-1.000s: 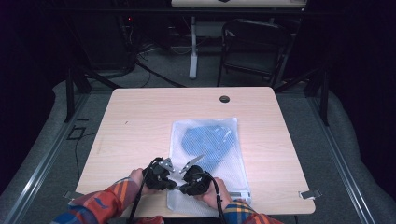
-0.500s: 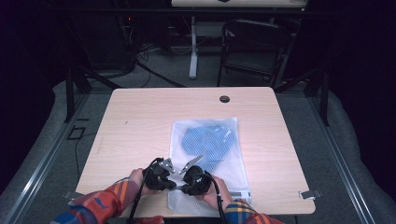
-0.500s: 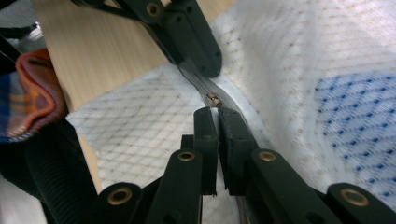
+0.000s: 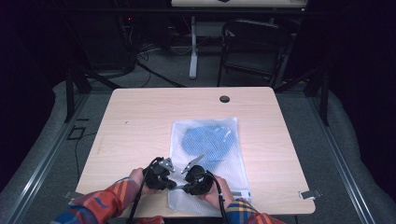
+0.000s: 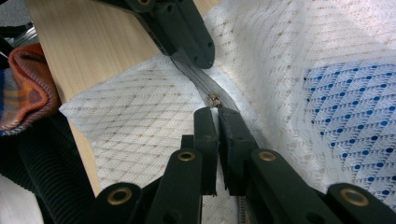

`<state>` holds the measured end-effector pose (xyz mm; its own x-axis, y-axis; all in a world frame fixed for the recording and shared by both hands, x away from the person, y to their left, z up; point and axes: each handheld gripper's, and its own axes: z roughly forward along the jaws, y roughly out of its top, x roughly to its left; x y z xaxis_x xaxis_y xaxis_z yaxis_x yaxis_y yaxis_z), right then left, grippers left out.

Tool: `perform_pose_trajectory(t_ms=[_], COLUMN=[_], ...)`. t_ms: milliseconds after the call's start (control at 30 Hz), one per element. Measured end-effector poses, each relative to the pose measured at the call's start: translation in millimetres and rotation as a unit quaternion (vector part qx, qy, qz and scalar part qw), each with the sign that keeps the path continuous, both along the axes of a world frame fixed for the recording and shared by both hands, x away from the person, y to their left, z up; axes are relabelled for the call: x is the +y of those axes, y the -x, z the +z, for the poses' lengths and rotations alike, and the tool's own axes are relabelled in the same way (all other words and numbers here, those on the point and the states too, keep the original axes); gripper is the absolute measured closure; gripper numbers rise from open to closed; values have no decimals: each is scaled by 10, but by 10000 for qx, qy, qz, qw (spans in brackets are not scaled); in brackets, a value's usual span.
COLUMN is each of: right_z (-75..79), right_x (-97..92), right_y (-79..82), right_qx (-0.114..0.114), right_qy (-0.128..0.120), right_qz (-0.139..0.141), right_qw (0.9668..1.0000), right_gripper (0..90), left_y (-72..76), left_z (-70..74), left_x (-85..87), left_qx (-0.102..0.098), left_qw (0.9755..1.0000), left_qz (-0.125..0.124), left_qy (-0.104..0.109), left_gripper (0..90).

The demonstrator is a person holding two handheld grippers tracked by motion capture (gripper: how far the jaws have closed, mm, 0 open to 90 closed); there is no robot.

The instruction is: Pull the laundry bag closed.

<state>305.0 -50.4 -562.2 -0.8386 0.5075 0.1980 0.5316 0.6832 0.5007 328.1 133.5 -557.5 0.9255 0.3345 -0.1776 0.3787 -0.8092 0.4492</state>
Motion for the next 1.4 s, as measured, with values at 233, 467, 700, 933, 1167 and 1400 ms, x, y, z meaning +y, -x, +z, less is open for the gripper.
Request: perform_pose_trajectory(t_ms=[233,467,700,933,1167,1400], right_z=[-2,-5,4,13,35,46], right_x=[14,2,-37,-105,-161,-206], right_y=[14,16,8,8,19,21], right_qx=[-14,34,88,98,65,65], right_qy=[28,6,78,109,188,182], right_qz=[-15,11,28,32,43,92], right_qw=[10000,10000,9999,9999,9998,9998], right_gripper=[869,869,869,869,869,869], left_y=[8,29,21,17,16,9], left_z=[-6,-5,-7,-12,-11,-13], left_x=[-54,-58,-49,-43,-44,-40], left_qx=[-40,-47,-42,-8,5,36], left_qw=[10000,10000,10000,10000,10000,10000], left_qz=[25,-41,-76,-50,-38,-51], left_qy=[-8,-42,-36,8,6,23], left_gripper=[900,900,900,900,900,900])
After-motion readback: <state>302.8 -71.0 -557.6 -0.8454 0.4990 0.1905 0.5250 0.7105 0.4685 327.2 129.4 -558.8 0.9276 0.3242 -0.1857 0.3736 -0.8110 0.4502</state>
